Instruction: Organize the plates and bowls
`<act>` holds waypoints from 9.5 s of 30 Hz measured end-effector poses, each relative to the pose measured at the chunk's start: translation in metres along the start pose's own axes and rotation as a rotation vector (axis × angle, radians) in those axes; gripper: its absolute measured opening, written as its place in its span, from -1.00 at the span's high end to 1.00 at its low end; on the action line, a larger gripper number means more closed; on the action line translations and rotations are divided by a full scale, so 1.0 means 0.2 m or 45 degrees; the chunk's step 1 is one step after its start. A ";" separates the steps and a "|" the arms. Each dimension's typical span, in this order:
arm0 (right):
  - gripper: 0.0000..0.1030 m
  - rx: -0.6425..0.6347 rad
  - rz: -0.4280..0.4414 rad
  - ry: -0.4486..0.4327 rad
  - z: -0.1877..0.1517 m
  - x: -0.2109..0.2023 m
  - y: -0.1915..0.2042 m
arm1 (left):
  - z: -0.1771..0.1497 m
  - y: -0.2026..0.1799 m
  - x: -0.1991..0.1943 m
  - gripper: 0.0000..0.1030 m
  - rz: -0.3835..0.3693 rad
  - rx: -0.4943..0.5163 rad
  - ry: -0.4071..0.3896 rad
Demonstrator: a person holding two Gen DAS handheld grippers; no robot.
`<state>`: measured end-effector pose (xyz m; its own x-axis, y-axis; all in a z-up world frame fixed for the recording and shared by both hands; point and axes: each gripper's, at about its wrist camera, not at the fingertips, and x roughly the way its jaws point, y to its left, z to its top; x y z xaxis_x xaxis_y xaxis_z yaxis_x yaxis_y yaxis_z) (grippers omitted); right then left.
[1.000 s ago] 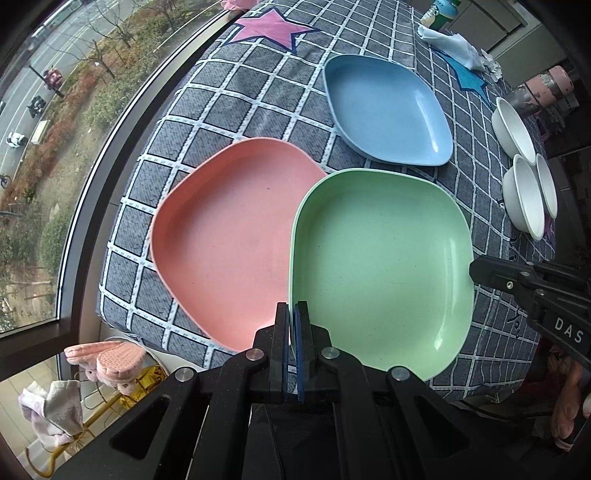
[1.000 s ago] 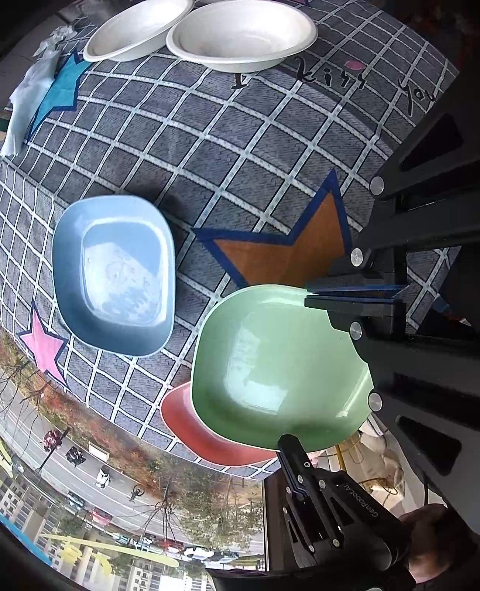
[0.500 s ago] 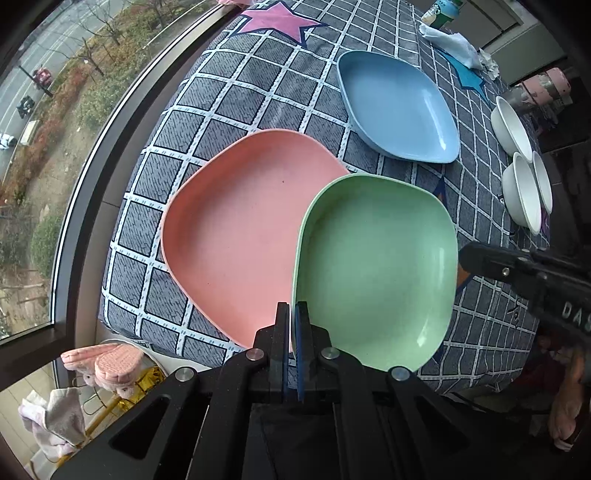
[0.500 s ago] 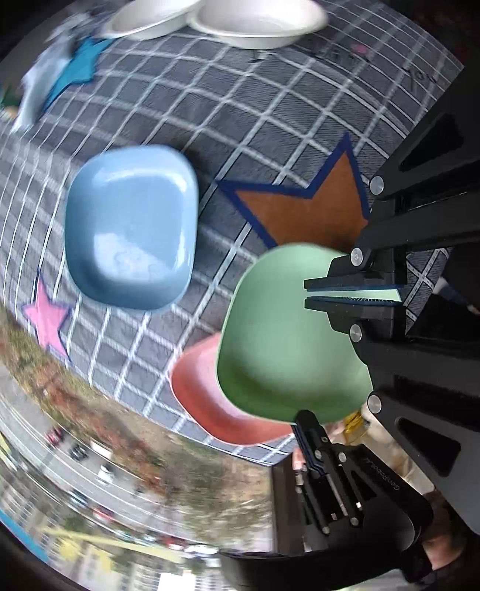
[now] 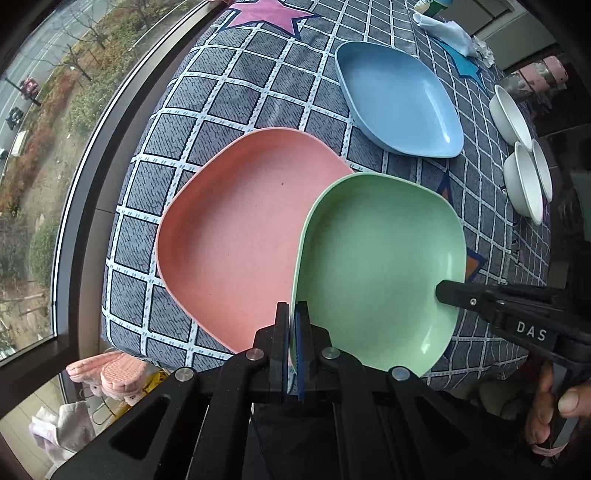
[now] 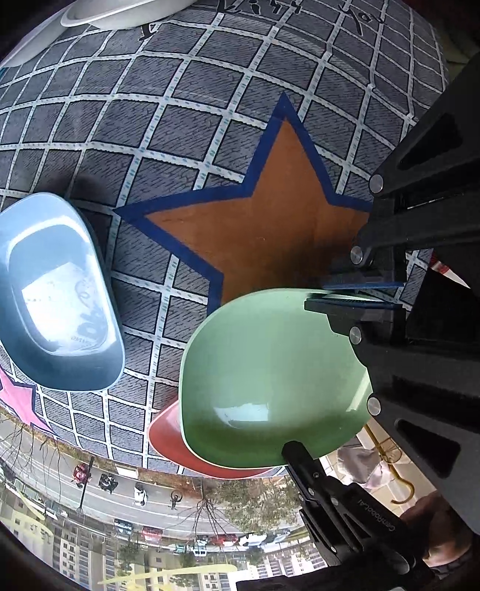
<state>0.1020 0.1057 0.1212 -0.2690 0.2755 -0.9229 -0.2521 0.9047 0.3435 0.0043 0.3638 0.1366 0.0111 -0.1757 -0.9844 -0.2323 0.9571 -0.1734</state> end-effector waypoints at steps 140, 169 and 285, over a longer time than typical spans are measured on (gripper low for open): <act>0.74 -0.270 -0.244 -0.199 0.27 -0.27 0.34 | 0.25 -0.45 -0.17 0.60 0.111 -0.096 -0.094; 0.74 -0.601 -0.305 -0.070 -0.20 -0.12 0.75 | -0.20 -0.14 -0.10 0.60 0.176 -0.224 0.005; 0.84 0.817 0.233 -0.272 -0.26 -0.52 -1.61 | 0.22 -1.52 0.45 0.63 0.043 0.207 0.168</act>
<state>0.1622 -0.2317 0.1154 -0.0496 0.4400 -0.8966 0.3962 0.8327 0.3867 0.1186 0.0675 0.0996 -0.1240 -0.1612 -0.9791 -0.0704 0.9857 -0.1534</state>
